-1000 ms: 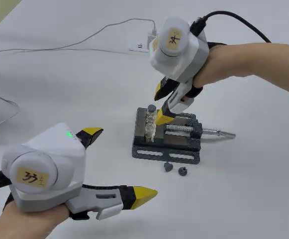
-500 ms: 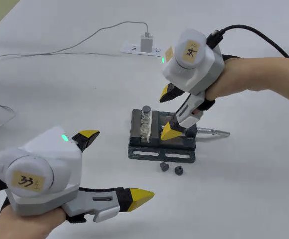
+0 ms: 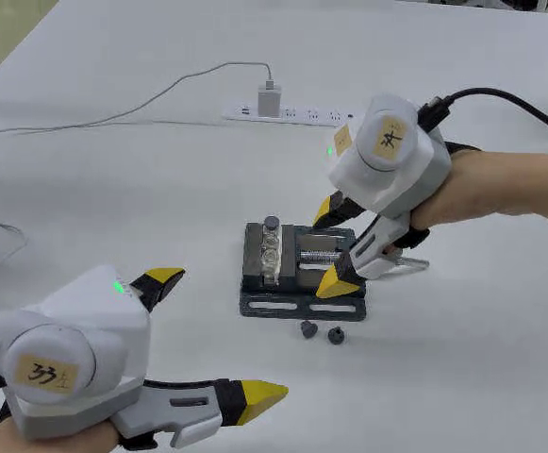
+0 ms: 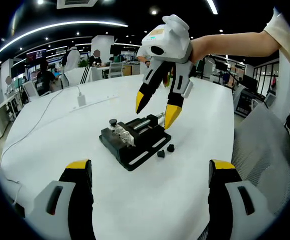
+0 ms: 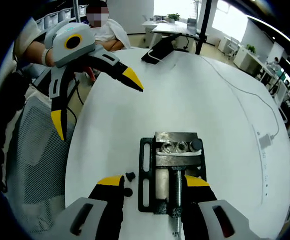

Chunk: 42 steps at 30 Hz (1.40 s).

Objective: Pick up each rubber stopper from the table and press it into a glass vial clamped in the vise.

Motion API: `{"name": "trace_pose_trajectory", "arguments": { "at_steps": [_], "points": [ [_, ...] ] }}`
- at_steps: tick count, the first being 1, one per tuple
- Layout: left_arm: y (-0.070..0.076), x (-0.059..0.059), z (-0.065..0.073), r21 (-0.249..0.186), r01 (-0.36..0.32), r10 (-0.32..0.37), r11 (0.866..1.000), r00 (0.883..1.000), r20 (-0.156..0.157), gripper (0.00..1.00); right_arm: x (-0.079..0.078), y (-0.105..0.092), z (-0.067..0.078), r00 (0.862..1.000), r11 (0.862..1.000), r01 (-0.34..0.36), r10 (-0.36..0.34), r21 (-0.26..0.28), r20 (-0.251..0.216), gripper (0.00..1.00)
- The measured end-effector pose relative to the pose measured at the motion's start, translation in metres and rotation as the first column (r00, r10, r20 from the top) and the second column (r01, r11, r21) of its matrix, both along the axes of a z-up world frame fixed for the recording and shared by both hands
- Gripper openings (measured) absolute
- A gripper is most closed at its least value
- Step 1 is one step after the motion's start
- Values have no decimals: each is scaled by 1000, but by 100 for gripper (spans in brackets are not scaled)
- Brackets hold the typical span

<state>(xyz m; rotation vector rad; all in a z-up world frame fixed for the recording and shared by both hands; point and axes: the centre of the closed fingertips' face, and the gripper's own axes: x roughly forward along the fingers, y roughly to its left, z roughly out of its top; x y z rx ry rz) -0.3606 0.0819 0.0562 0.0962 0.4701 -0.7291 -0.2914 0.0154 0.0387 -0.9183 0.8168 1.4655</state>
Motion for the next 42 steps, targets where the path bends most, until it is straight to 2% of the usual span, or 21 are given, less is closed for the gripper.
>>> {"name": "trace_pose_trajectory", "arguments": {
  "at_steps": [2, 7, 11, 15, 19, 27, 42],
  "points": [
    [0, -1, 0, 0, 2, -2, 1000, 1000, -1, 96, -9, -1, 1, 1000, 1000, -10, 10, 5, -3, 43],
    [0, -3, 0, -1, 4, -4, 1000, 1000, -1, 96, -23, -2, -1, 999, 999, -34, 35, 11, -34, 33],
    [0, -4, -1, -4, 4, -4, 1000, 1000, 0, 96, -33, -5, -10, 996, 998, -66, 66, 9, -63, 23],
    [0, -4, -2, -9, -1, 1, 1000, 1000, -4, 96, -39, -8, -23, 992, 995, -102, 100, -17, -79, 18],
    [0, -5, -5, -10, -3, 3, 1000, 1000, -11, 96, -40, -10, -34, 988, 990, -135, 132, -41, -77, 14],
    [4, -4, -8, -14, -17, 17, 1000, 1000, -18, 96, -44, -8, -48, 980, 982, -181, 176, -49, -87, 7],
    [7, -4, -11, -18, -33, 32, 999, 999, -27, 96, -42, -8, -56, 974, 975, -213, 207, -58, -90, 0]
  ]
}}
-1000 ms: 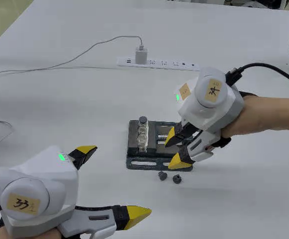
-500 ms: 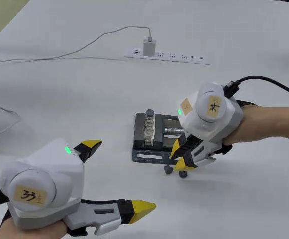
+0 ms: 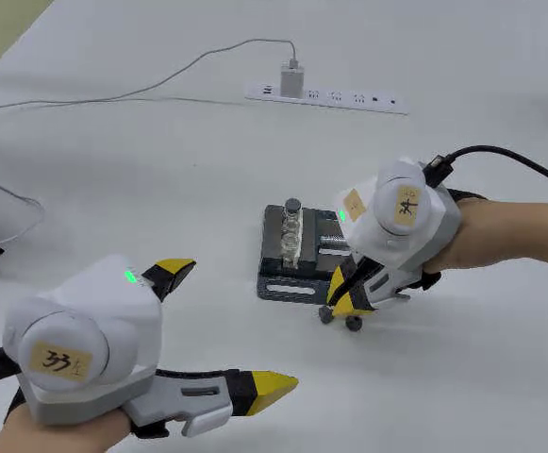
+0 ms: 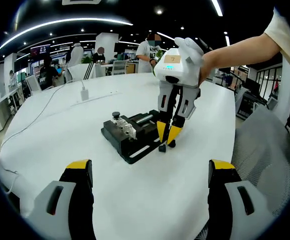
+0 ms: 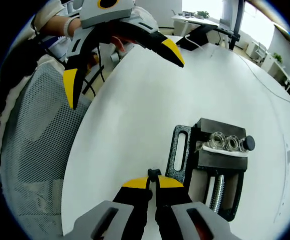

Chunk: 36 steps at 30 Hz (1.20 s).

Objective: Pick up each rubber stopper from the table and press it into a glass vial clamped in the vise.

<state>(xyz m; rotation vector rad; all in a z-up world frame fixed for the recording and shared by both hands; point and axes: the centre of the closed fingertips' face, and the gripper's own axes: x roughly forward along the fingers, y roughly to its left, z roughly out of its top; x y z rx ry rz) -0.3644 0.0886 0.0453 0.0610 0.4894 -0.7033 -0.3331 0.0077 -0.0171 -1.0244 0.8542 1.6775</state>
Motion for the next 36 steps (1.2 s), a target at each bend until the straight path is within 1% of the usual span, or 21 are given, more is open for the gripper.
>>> {"name": "trace_pose_trajectory", "arguments": {
  "at_steps": [3, 6, 10, 12, 17, 20, 21, 22, 23, 24, 25, 27, 29, 32, 33, 34, 35, 36],
  "points": [
    [0, -1, -1, -1, -1, 1, 1000, 1000, -2, 96, -1, 0, -2, 1000, 1000, -2, 2, -2, -1, 0],
    [0, -2, -2, -1, -2, 2, 1000, 1000, -5, 96, 0, 2, -1, 1000, 1000, 2, -2, 6, -2, 0],
    [2, -2, -2, -2, -5, 5, 1000, 1000, -6, 96, 0, 3, -3, 1000, 1000, 7, -7, 2, -4, 0],
    [2, -2, -2, -4, -8, 8, 1000, 1000, -6, 96, 1, 2, -5, 1000, 1000, 5, -5, -4, 3, 1],
    [3, -3, -3, -2, -7, 7, 1000, 1000, -8, 96, -1, 4, -5, 1000, 1000, 5, -5, 1, -4, 0],
    [2, -3, -3, 0, -5, 5, 1000, 1000, -10, 95, -1, 5, -5, 1000, 1000, 19, -19, 3, -11, 0],
    [2, -3, -3, 0, -5, 5, 1000, 1000, -10, 95, -1, 4, -5, 999, 999, 35, -35, 2, -15, 0],
    [2, -3, -3, -1, -4, 4, 1000, 1000, -8, 95, -1, 4, -5, 997, 997, 75, -75, 0, -29, 0],
    [2, -3, -2, -1, -3, 3, 1000, 1000, -8, 95, 0, 4, -5, 993, 994, 111, -111, -5, -31, 0],
    [1, -3, -2, -1, -2, 2, 1000, 1000, -7, 95, -1, 4, -5, 990, 991, 132, -132, -8, -42, 0],
    [1, -3, -2, 0, 0, 0, 1000, 1000, -6, 95, 1, 4, -4, 991, 992, 127, -127, -4, -41, 0],
    [0, -2, 0, -2, 2, -2, 1000, 1000, -1, 95, 0, 5, -4, 985, 987, 162, -162, -3, -53, 0],
    [0, -2, 1, -3, 4, -4, 1000, 1000, 2, 95, 0, 4, -4, 986, 987, 161, -161, 1, -48, 0],
    [-1, -2, 2, -2, 9, -9, 1000, 1000, 5, 94, 0, 4, -4, 980, 981, 192, -191, 11, -58, 0],
    [-2, -2, 2, -1, 11, -11, 1000, 1000, 6, 94, -2, 5, -4, 974, 976, 216, -214, 15, -77, 0],
    [-2, -2, 2, -1, 12, -12, 1000, 1000, 7, 94, 0, 6, -3, 971, 974, 226, -224, 24, -80, 0],
    [-3, -2, 3, -1, 14, -14, 1000, 1000, 9, 94, -1, 6, -2, 965, 969, 246, -242, 27, -99, 0],
    [-3, -2, 3, -1, 16, -16, 1000, 1000, 9, 94, 0, 7, -1, 962, 965, 260, -255, 36, -100, 0]
  ]
}}
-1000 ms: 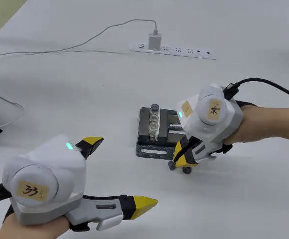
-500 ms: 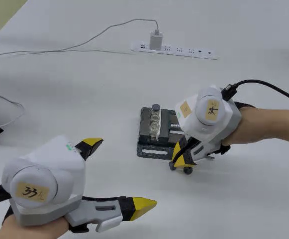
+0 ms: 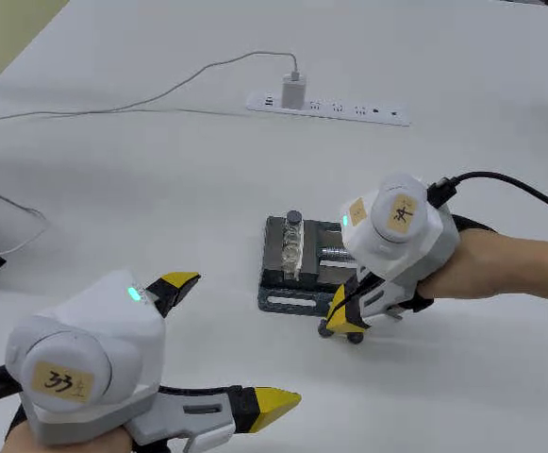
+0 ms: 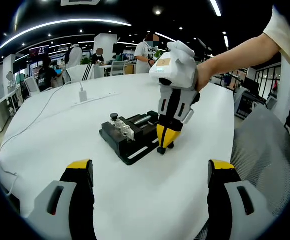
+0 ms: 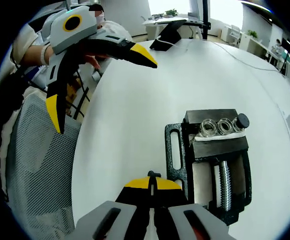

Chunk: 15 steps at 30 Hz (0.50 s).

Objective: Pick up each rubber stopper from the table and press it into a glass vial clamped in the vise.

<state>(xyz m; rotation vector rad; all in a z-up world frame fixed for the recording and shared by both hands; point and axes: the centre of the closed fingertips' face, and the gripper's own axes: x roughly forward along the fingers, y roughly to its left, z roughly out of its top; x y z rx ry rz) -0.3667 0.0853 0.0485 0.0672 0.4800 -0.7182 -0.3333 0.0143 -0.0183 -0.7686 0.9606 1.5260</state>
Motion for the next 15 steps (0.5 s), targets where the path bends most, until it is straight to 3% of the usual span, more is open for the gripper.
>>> {"name": "trace_pose_trajectory", "arguments": {
  "at_steps": [3, 7, 13, 15],
  "points": [
    [-1, 0, 1, 1, 4, -4, 1000, 1000, 3, 94, 0, -1, 4, 999, 999, 50, -49, 21, -20, 0],
    [-3, 1, 2, 0, 7, -7, 1000, 1000, 12, 93, 1, 0, 15, 986, 985, 158, -153, 70, -74, 0],
    [-6, 3, 6, 1, 16, -16, 1000, 999, 33, 89, 0, 4, 35, 940, 935, 314, -282, 163, -193, 0],
    [-7, 4, 9, -3, 18, -18, 1000, 999, 40, 87, -1, 7, 46, 909, 902, 383, -330, 199, -255, 0]
  ]
}}
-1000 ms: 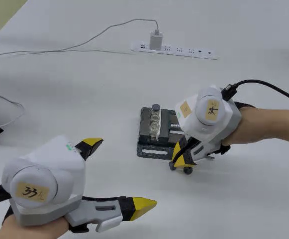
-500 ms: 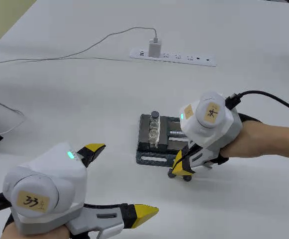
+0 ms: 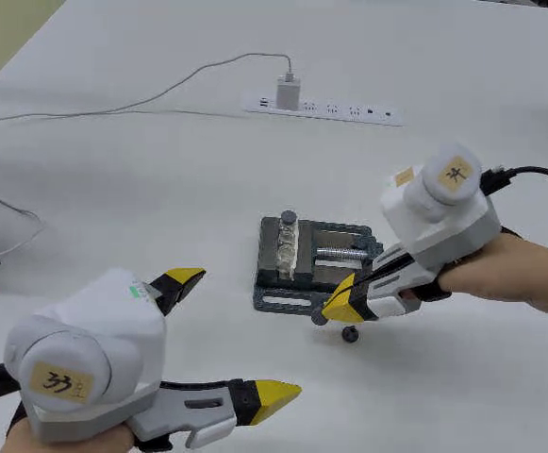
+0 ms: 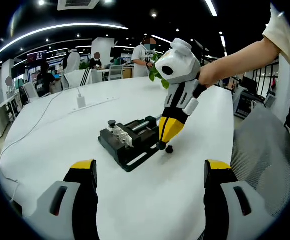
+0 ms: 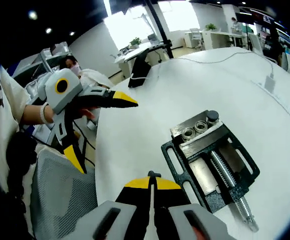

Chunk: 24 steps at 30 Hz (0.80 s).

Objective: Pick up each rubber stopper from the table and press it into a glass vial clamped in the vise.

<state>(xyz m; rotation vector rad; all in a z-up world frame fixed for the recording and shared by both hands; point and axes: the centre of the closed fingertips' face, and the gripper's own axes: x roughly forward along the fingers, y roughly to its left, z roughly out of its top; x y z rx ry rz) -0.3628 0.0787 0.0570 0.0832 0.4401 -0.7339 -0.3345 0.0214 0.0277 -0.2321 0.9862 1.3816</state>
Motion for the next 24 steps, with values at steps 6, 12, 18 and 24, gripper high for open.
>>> {"name": "trace_pose_trajectory", "arguments": {
  "at_steps": [6, 12, 18, 24],
  "points": [
    [-2, 3, 6, 1, 10, -10, 1000, 1000, 28, 82, -8, 7, 29, 978, 976, 161, -137, 144, -160, 0],
    [-5, 7, 15, -11, 22, -21, 1000, 998, 59, 72, 3, 7, 53, 888, 896, 369, -262, 246, -378, 0],
    [-12, 10, 23, -36, 39, -36, 999, 996, 81, 58, -1, 11, 75, 765, 801, 526, -298, 287, -570, 0],
    [-20, 15, 36, -74, 56, -47, 996, 991, 127, 41, -9, 13, 85, 635, 742, 621, -287, 253, -717, 0]
  ]
}}
